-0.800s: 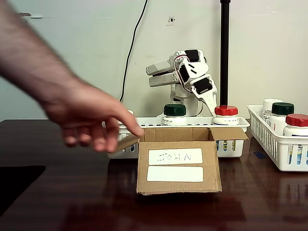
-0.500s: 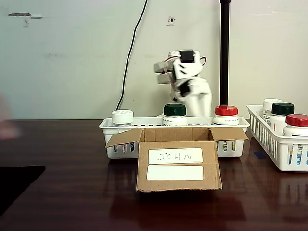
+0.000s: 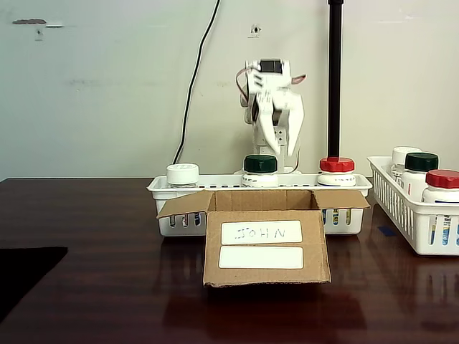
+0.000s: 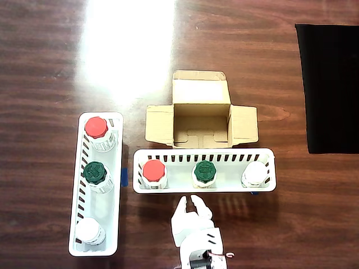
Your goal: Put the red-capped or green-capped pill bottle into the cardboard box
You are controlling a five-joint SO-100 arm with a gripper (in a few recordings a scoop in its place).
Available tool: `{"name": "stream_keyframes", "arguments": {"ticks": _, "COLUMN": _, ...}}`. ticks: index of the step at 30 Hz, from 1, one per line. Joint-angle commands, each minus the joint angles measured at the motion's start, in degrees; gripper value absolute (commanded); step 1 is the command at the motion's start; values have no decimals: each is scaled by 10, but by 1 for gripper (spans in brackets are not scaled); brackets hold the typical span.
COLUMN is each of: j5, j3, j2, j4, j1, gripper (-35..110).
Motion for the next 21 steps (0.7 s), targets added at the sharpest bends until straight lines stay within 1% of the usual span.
{"name": "stream_keyframes", "arguments": {"ticks": 1, "j5": -31, "j3": -157, "j2": 8, "j4": 36, "j1": -135, "gripper": 10}}
{"name": "stream_keyframes", "arguments": {"ticks": 4, "j5": -40, "j3": -208, "j2": -55, "j4": 6, "j1": -188, "gripper": 23}}
{"name": "stream_keyframes", "arguments": {"ticks": 9, "j5": 4, "j3": -185, "j2": -144, "j4": -150, "j1": -214, "gripper": 55}}
{"name": "stream_keyframes", "arguments": {"ticks": 13, "j5": 21, "j3": -185, "j2": -213, "j4": -257, "j1": -239, "gripper": 75}}
{"name": "stream_keyframes", "arguments": {"ticks": 17, "j5": 22, "j3": -179, "j2": -279, "j4": -364, "j1": -279, "gripper": 91}}
{"name": "stream_keyframes", "arguments": {"ticks": 21, "j5": 19, "j3": -166, "j2": -351, "j4": -475, "j1": -323, "gripper": 99}}
